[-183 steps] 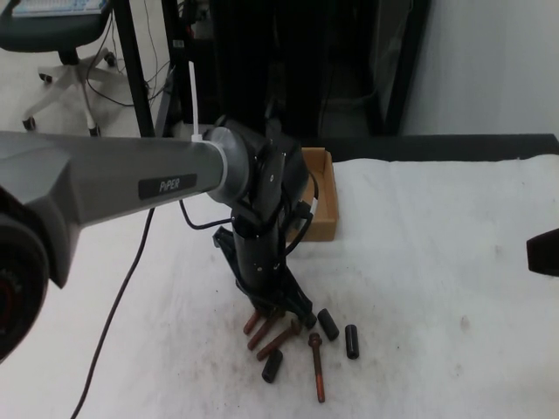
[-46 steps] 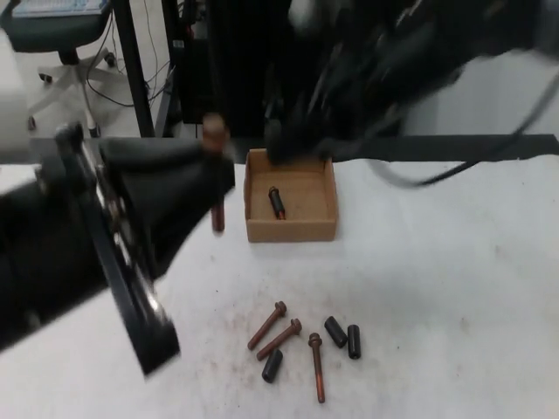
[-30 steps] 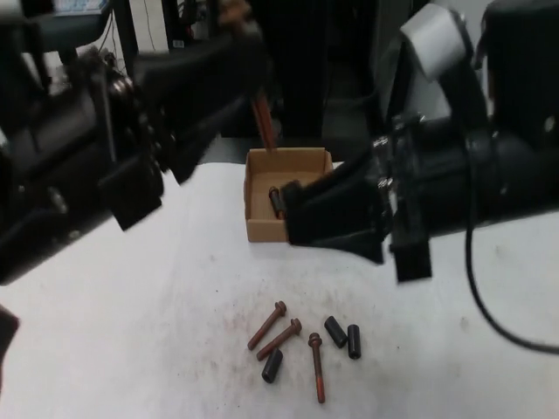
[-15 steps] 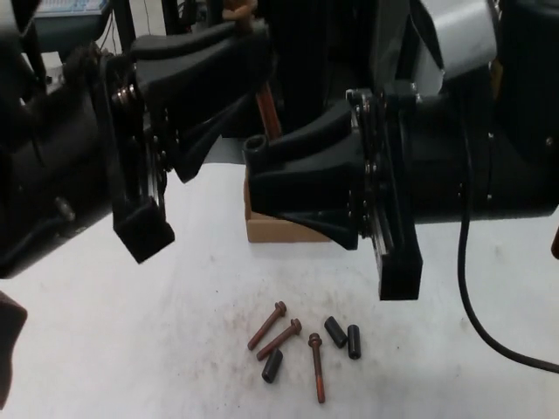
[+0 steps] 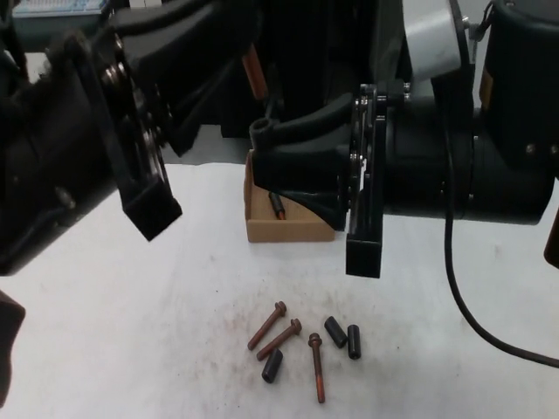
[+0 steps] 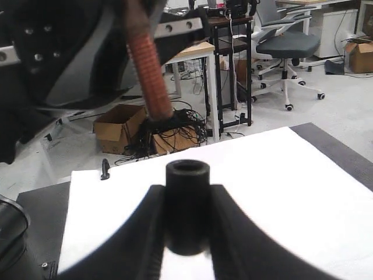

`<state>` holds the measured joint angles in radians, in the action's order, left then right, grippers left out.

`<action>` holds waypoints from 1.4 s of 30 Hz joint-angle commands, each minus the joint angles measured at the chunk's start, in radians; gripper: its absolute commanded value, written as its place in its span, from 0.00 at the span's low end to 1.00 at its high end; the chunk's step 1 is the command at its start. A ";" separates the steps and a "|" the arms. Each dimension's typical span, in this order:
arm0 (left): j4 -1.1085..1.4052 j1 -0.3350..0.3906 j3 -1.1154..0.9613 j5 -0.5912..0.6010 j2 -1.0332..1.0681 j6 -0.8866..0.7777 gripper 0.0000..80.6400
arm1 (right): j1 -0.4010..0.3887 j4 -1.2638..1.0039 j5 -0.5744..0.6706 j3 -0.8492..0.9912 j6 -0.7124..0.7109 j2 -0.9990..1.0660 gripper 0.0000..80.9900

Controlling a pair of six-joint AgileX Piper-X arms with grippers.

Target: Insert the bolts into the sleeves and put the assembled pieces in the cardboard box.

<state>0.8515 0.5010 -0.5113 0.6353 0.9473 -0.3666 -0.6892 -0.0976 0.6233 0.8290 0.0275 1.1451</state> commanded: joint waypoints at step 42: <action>-0.174 -0.043 -0.005 0.112 -0.009 0.000 0.02 | 0.004 -0.023 -0.013 0.000 -0.006 -0.002 0.01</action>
<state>0.6734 0.4591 -0.5113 0.7286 0.9473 -0.3588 -0.6892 -0.0959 0.6232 0.8237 0.0263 1.1514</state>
